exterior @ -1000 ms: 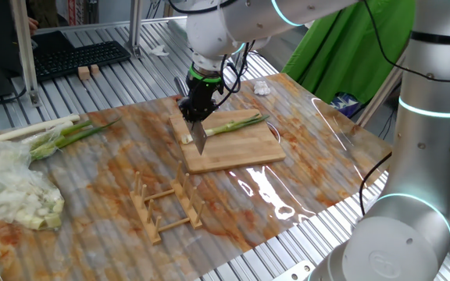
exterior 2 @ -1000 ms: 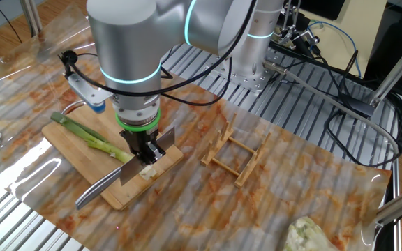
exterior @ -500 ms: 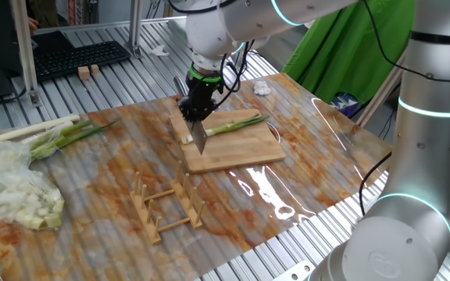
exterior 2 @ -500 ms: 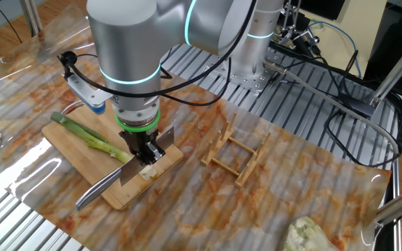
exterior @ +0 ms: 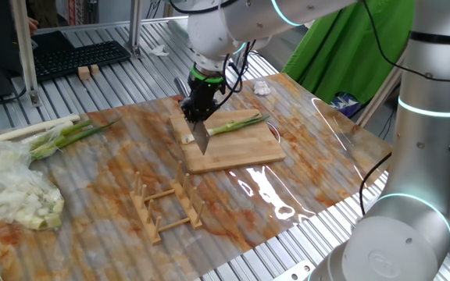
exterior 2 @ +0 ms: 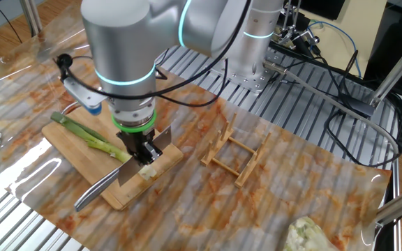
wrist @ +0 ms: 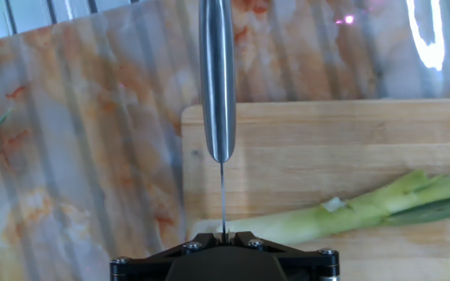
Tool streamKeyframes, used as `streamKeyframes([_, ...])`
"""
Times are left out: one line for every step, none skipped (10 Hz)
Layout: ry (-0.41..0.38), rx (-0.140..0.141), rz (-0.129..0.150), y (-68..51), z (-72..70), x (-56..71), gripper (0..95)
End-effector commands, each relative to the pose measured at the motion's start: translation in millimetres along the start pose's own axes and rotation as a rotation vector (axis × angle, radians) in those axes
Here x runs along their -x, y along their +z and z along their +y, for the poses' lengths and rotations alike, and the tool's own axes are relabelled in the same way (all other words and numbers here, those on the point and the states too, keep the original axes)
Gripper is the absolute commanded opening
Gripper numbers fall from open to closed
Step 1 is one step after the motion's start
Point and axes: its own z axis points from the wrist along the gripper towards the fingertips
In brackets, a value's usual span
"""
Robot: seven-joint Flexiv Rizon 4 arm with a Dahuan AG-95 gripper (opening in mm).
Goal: Chop the scallions
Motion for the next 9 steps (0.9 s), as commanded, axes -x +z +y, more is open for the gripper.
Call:
streamKeyframes([0.011,0.004,-0.022,16.5,7.4,-1.1,0.0])
streamKeyframes([0.003,-0.007,-0.05,35.9,14.3,-1.7,0.0])
streamKeyframes([-0.006,-0.012,-0.052,37.3,13.9,-0.4,0.0])
streamKeyframes([-0.005,-0.008,-0.038,35.9,13.2,-0.9,0.0])
streamKeyframes([-0.002,0.001,-0.04,36.4,14.2,-0.4,0.0])
streamKeyframes([0.0,0.001,-0.04,35.3,14.1,-0.9,0.0])
streamKeyframes([-0.003,-0.005,-0.021,28.3,13.2,-3.4,0.0])
streamKeyframes([-0.005,-0.006,-0.013,22.9,11.6,-5.4,0.0])
streamKeyframes([-0.007,-0.009,0.001,10.5,8.2,-10.5,0.0])
